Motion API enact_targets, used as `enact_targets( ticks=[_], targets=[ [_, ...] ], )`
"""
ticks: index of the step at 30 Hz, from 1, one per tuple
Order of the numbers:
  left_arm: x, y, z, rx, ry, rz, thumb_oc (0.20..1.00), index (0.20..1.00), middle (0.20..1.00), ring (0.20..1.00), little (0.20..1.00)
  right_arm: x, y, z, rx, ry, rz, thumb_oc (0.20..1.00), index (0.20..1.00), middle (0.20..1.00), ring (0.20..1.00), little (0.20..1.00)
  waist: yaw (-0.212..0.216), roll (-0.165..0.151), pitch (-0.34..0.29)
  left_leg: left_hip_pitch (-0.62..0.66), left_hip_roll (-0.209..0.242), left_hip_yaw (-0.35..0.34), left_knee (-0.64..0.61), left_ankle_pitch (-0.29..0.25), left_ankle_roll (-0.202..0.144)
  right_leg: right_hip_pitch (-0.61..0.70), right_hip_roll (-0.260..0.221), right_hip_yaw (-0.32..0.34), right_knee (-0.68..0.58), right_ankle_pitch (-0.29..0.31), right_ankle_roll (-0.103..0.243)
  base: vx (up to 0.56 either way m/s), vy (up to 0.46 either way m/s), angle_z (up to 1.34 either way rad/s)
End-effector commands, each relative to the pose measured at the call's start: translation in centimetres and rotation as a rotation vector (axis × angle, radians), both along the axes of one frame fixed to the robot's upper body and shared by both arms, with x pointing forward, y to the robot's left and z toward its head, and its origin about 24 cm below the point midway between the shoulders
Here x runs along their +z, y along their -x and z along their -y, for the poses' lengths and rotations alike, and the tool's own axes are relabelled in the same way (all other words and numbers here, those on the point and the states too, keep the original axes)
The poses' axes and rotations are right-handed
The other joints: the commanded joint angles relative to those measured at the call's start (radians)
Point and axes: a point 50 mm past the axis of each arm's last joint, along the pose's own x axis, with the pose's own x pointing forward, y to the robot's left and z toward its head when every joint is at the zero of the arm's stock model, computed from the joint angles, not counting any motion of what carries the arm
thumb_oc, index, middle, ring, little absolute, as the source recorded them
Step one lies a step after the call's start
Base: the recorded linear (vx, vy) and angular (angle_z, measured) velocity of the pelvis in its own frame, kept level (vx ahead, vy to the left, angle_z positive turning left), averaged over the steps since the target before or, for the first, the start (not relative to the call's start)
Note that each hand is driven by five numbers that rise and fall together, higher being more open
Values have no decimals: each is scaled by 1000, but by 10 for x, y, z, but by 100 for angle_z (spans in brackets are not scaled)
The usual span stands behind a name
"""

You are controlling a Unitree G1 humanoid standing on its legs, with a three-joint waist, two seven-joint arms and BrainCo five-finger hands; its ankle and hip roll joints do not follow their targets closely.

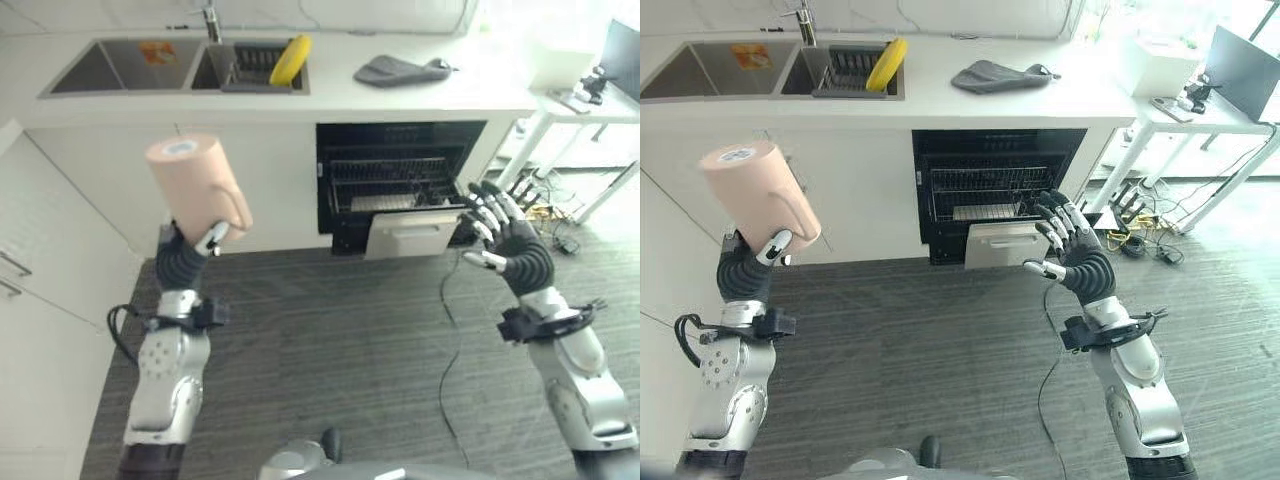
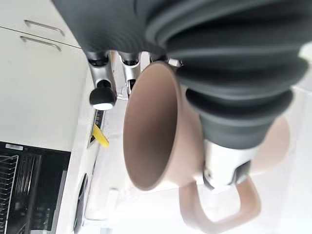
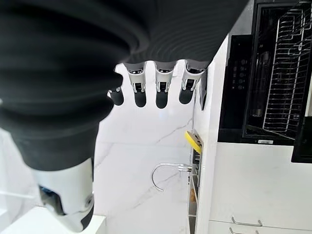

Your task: Place the dishes in the dishwasher.

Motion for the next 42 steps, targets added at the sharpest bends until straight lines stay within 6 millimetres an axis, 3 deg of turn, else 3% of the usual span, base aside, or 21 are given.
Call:
enact_targets(
  ticks=[1,2,3,4,5,7,9,10,12,13,15,18,20,22,23,26,29,31,37,42],
  targets=[
    [33,3,0,-4,-105,141,200,200,200,200,200,10,-5,-6,50,-7,75,1000,1000,1000,1000,1000,-2,18,-56,-6,120,12,-37,31,-163,101,-19,-109,-479,36,-72,233,-111,41],
    [35,1,1,-6,-110,149,200,200,200,200,200,11,-6,-5,64,-14,81,1000,1000,1000,1000,1000,-9,18,-44,8,127,1,-32,18,-169,96,-36,-103,-570,46,-71,291,-249,54],
    [36,1,3,-5,-121,158,200,200,200,200,200,13,-6,-6,76,-17,90,1000,1000,1000,1000,1000,-28,14,-29,26,132,-7,-27,-4,-174,90,-49,-63,-673,92,-52,279,-356,50],
    [36,1,7,-5,-132,162,200,200,200,200,200,15,-7,-9,82,-22,96,1000,1000,1000,1000,1000,-42,5,-18,31,131,-14,-17,-19,-177,66,-73,-12,-758,179,-31,205,-297,55],
    [36,1,7,-6,-132,161,200,200,200,200,200,15,-7,-9,82,-23,95,1000,1000,1000,1000,1000,-43,4,-18,32,132,-15,-16,-21,-178,63,-76,-8,-766,188,-29,203,-312,71],
    [35,1,6,-16,-144,154,200,200,200,200,200,16,-7,-11,88,-29,91,1000,1000,1000,1000,1000,-63,-6,-3,68,151,-53,-6,-69,-185,12,-107,63,-839,286,3,312,-425,97],
    [35,1,6,-16,-144,154,200,200,200,200,200,16,-7,-11,88,-29,91,1000,1000,1000,1000,1000,-63,-6,-3,69,151,-53,-6,-69,-185,12,-107,63,-840,286,3,263,-438,75],
    [39,-1,9,-49,-164,162,200,200,200,200,200,18,-9,-8,77,-40,90,1000,1000,1000,1000,1000,-63,-12,-1,92,201,-97,14,-99,-199,3,-88,105,-835,258,14,399,-820,24],
    [39,-4,11,-45,-142,149,200,200,200,200,200,20,-14,-9,76,-26,71,1000,1000,1000,1000,1000,-71,-7,-20,129,271,-97,1,-90,-244,31,-61,69,-851,218,6,438,-944,74],
    [37,-3,11,-39,-100,140,200,200,200,200,200,26,-17,-9,107,-38,52,1000,1000,1000,1000,1000,-85,6,-45,192,328,-58,-52,-44,-281,44,-31,53,-866,202,-22,295,-642,114],
    [36,0,11,-42,-103,136,200,200,200,200,200,24,-16,-10,125,-43,44,1000,1000,1000,1000,1000,-84,15,-51,168,361,-50,-23,26,-296,66,0,45,-869,185,-49,138,-393,49],
    [33,3,12,-37,-103,130,200,200,200,200,200,20,-11,-10,121,-40,39,1000,1000,1000,1000,1000,-86,15,-50,100,378,-37,71,73,-298,105,39,39,-877,151,-87,82,-431,29],
    [29,5,9,-34,-89,124,200,200,200,200,200,18,-10,-7,106,-34,38,1000,1000,1000,1000,1000,-90,16,-43,62,374,-29,157,67,-297,126,54,27,-877,129,-100,63,-335,28],
    [26,8,9,-47,-90,128,200,200,200,200,200,16,-8,-1,81,-48,37,1000,1000,1000,1000,1000,-89,13,-39,19,336,-22,214,46,-282,141,61,7,-877,118,-112,40,-180,18],
    [25,9,11,-54,-95,133,200,200,200,200,200,16,-9,2,42,-49,39,1000,1000,1000,1000,1000,-77,17,-36,4,258,-38,169,-7,-259,146,60,-6,-877,115,-104,66,-62,26],
    [28,6,14,-67,-98,144,200,200,200,200,200,17,-11,3,6,-51,53,1000,1000,1000,1000,1000,-75,39,-29,28,190,-16,14,-9,-245,150,65,-32,-877,114,-89,81,59,33],
    [29,-2,20,-55,-113,160,200,200,200,200,200,20,-14,3,-12,-56,78,1000,1000,1000,1000,1000,-86,39,-31,43,174,-32,-29,6,-238,140,61,-29,-877,124,-87,17,163,17],
    [30,-1,19,-48,-103,155,200,200,200,200,200,21,-11,5,-16,-66,74,1000,1000,1000,1000,1000,-87,43,-42,67,174,-6,-73,11,-235,146,53,-45,-877,120,-79,92,310,-21],
    [29,2,16,-43,-101,148,200,200,200,200,200,17,-6,3,6,-49,52,1000,1000,1000,1000,1000,-88,25,-39,84,145,0,-75,-12,-207,129,23,-33,-856,140,-47,58,272,-24],
    [32,0,21,-63,-140,162,200,200,200,200,200,15,-3,-3,64,-68,40,1000,1000,1000,1000,1000,-90,5,-26,52,133,-31,-11,-32,-174,103,36,65,-756,97,-56,40,201,-10]
  ],
)
